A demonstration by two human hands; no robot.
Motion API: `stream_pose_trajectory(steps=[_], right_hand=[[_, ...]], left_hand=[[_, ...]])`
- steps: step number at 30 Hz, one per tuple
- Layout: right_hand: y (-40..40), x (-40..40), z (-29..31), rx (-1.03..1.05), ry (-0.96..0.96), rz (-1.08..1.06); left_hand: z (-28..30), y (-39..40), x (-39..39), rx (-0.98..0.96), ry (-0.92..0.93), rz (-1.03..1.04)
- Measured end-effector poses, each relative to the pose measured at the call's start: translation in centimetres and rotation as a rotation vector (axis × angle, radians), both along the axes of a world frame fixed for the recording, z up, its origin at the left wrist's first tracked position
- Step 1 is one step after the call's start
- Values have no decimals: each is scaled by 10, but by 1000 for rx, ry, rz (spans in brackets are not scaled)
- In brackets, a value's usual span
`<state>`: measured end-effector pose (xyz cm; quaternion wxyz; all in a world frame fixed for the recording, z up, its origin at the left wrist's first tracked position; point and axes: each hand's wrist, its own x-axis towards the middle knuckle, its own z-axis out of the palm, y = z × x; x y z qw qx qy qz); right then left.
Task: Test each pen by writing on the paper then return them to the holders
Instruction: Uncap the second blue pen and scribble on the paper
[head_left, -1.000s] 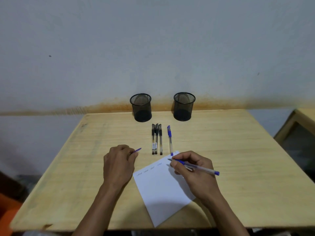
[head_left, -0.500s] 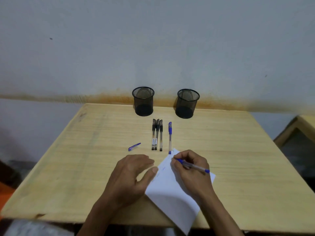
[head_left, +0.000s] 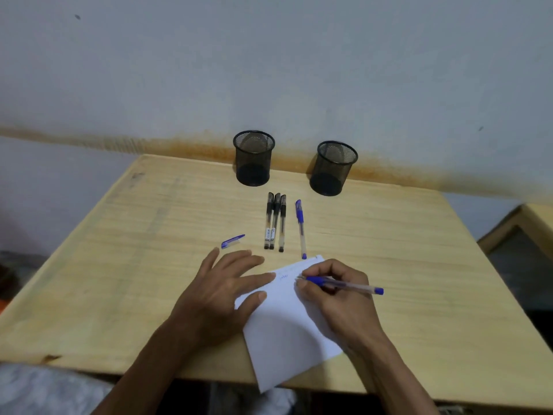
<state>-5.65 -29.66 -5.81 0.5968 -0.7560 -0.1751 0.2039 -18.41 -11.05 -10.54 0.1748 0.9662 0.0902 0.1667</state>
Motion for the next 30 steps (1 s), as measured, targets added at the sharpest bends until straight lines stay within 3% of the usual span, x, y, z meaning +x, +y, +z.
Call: stream_pose_trajectory(steps=[7,30], right_hand=[[18,9,-2,-79,-153,-3],[22,15,-9,-155,-365,5]], left_hand=[[1,-3,-2,44,-71,-12],[6,-5,-1,-57,7,1]])
